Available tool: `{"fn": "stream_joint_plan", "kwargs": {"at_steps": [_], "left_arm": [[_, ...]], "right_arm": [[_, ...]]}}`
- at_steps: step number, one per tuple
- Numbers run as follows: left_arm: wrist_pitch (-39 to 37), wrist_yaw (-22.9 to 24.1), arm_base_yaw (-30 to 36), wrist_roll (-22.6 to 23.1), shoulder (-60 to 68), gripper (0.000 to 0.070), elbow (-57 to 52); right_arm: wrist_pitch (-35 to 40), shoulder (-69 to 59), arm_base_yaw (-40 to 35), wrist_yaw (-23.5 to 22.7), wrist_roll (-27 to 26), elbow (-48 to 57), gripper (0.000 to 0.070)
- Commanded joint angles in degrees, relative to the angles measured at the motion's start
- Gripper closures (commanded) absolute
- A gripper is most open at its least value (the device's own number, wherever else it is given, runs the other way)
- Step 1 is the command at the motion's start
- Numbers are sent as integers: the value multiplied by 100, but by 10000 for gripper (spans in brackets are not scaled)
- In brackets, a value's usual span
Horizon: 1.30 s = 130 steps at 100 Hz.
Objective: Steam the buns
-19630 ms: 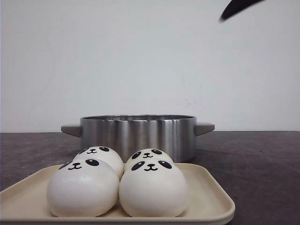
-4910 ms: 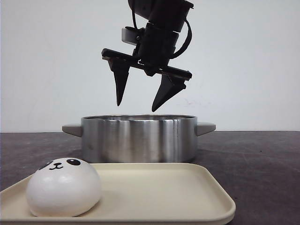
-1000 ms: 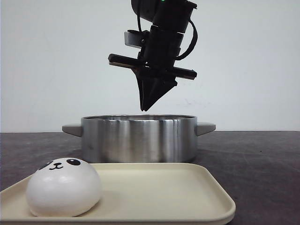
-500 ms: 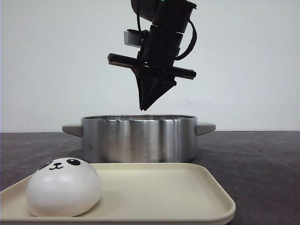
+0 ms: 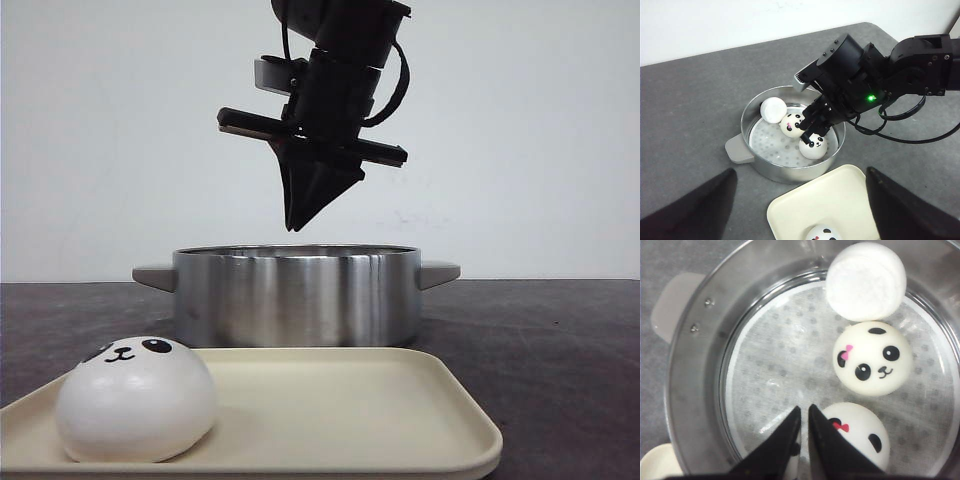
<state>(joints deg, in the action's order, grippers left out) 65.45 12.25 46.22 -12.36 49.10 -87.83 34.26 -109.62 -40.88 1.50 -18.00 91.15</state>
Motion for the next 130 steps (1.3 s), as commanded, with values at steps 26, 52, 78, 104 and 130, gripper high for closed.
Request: {"fn": "stream_joint_plan", "kwargs": {"at_steps": [26,52,78,104,130], "left_arm": [[-42,39,52,83,57,231,-114],[-37,39,52,74,66,231,-114],[-33,39,52,74,66,231,-114],[-28,39,52,74,66,231,-114],[-28,39,52,76,66,231,-114]], "right_arm": [[-205,-87,-232,7,98,98,684],[-214,-90,-249,9,155,98,684],[-208,-90,-251,4,214,98,684],[-210,-90,-254,4,216,98,684],[-199,-90,-278,2,234,98,684]]}}
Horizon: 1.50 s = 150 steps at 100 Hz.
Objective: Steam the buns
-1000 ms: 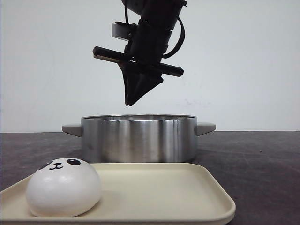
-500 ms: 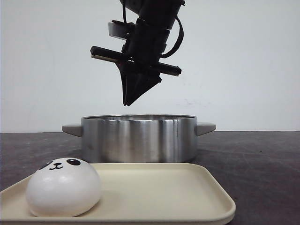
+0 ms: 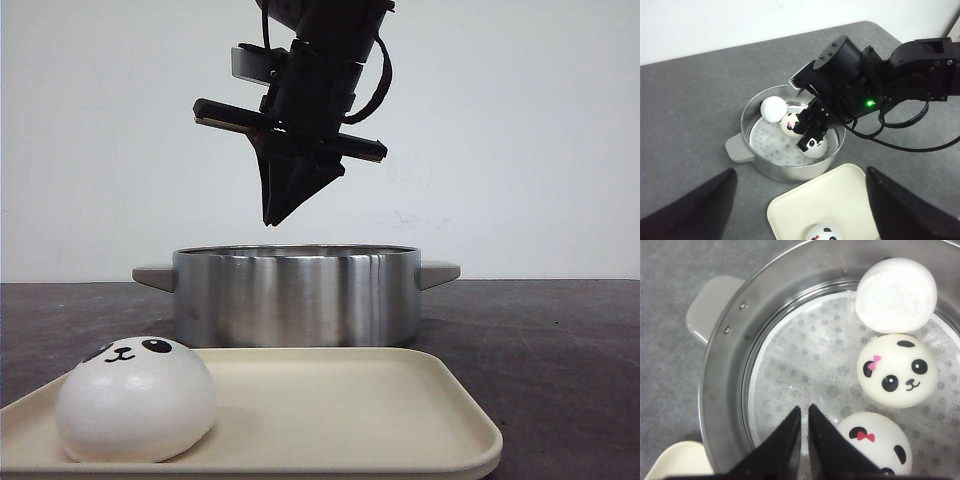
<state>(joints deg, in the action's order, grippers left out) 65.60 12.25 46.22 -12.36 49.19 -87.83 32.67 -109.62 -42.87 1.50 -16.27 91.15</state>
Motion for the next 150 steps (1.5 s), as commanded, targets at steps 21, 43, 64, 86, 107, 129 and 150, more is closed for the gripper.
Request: {"fn": "stream_joint_plan", "kwargs": {"at_steps": [21,43,64,86,107,129,150], "left_arm": [[-44,39,52,76,57,231,-114],[-44,39,52,76,57,231,-114],[85,39,52,70,57,231,-111],[181,37,52,-354,2,231,328],[-702,-514,66,-992,-101,230,1965],[-1755,-846,72,-1200,192,231,3104],[-1985,-1434,72,-1281,1071,228,3165]], "right_arm": [[-37,-90,-101,0,59,98,684],[-96,-90,-116,0,61,98,684],[-470,83,-125,-28,31,120,684],[-782,793,-151,-20,136,122,684],[-636,1781,-232,-20,195,120,684],[-286,2463,-249,-35,334,122,684],[227,3136,-334,-22,345,120,684]]}}
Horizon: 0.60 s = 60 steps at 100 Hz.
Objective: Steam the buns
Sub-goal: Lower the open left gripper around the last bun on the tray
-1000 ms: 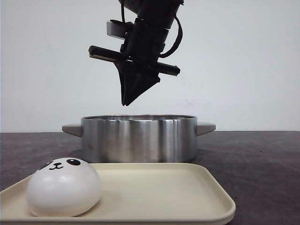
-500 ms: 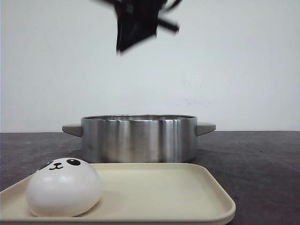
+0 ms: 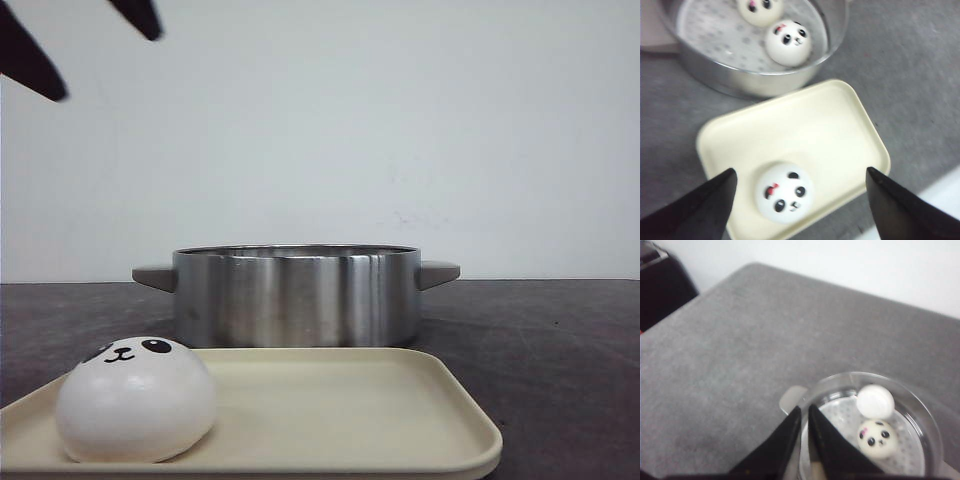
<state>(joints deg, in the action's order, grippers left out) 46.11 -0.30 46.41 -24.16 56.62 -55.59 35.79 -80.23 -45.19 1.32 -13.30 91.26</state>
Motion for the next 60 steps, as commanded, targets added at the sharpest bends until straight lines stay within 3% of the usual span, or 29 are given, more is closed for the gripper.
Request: {"fn": "stream_joint_plan", "kwargs": {"at_steps": [1,17,46,60], "left_arm": [[-37,-210,52,-116,378,228,-59],[-28,-577,52,-402,1209,224,-59],[293,-577,52,-376,2033,221,-59],[529,-575,52,-376,2184,160,-59]], "right_arm": [[-90,227,-107,-2,48,109,684],[-160,662,-118,-2,50,109,684],[-72,953,-120,-7,55,109,684],[-55,953,-118,-50,63,109,684]]}}
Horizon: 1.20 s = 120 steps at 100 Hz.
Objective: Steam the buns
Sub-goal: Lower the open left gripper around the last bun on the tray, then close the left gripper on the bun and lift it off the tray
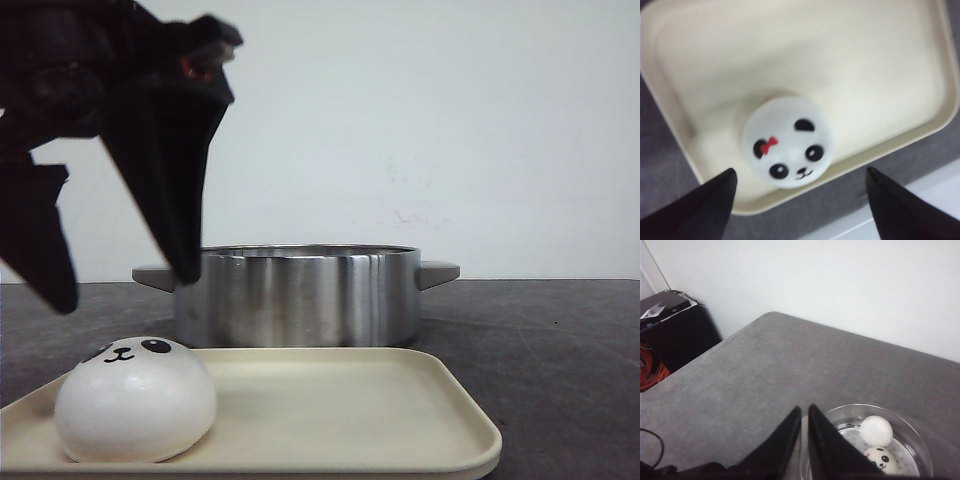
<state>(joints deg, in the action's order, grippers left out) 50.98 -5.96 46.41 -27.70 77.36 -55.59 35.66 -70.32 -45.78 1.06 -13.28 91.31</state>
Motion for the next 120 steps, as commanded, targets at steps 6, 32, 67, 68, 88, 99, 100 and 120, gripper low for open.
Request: {"fn": "stream_joint_plan", "kwargs": {"at_steps": [6,32,67,68,88,99,100,120], "left_arm": [[66,-7,52,-22,146,130,-59],[46,-11,55,-315,323,143,-59],[-142,33,55,-562,820,144,-59],[-155,35,55,-581,839,144,-59],[-365,2,98,-796,1097,146,-59],[-363,-4,160,-789,1215,157,-59],[-363,-2,164,-789,1228,161,-59],[-420,109,251,-767,1316,416,-59]], "right_arm": [[-39,-37,-61,-28,68,105,684],[-33,-37,-61,-289,66,105,684],[114,-37,-83,-474,39,105,684],[118,-37,-87,-474,39,105,684],[197,-37,-181,-472,20,105,684],[221,-37,-245,-470,17,105,684],[221,-37,-251,-470,17,105,684],[229,-37,-323,-470,15,105,684]]}}
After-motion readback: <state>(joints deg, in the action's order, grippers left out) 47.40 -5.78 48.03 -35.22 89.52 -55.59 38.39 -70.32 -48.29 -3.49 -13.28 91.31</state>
